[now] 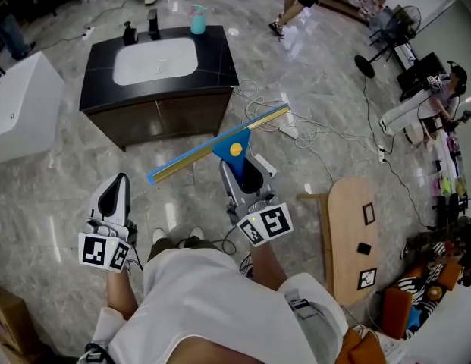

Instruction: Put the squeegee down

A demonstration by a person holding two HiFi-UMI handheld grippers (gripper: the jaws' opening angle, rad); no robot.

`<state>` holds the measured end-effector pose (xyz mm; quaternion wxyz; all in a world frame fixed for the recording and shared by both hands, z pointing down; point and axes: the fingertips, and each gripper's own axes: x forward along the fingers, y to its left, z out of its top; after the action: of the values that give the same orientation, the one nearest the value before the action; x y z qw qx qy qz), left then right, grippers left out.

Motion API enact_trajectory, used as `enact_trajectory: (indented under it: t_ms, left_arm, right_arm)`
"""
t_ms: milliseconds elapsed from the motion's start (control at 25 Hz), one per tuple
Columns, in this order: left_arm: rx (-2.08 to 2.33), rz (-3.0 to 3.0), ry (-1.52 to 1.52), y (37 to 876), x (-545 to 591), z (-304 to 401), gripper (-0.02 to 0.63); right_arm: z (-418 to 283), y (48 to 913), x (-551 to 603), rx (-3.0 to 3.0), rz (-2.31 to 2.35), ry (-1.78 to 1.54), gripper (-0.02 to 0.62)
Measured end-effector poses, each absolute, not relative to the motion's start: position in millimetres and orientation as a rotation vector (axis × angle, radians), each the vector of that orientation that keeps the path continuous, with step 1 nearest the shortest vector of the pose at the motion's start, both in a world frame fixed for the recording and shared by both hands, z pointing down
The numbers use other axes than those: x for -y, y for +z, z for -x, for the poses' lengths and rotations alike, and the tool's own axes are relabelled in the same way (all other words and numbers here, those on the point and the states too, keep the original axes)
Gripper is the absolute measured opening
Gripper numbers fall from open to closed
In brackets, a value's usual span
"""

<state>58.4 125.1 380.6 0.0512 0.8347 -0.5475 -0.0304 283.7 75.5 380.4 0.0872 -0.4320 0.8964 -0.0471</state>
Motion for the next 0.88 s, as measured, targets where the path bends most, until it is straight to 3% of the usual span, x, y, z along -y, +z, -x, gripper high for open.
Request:
enact_trajectory:
  t_ms: [480,880]
  left_arm:
    - [1.672,-2.501,-0.085,394.0,-74.1,-29.7,0.006]
    - [1.589,-2.536,-0.114,396.5,46.9,45.6,0.006]
  right_arm:
    - [-252.0,393.3,-25.7,-2.695,1.268,-0.185,0.15]
    - [-175.8,391.5,78.1,-2.681,1.344,-0.182,0.15]
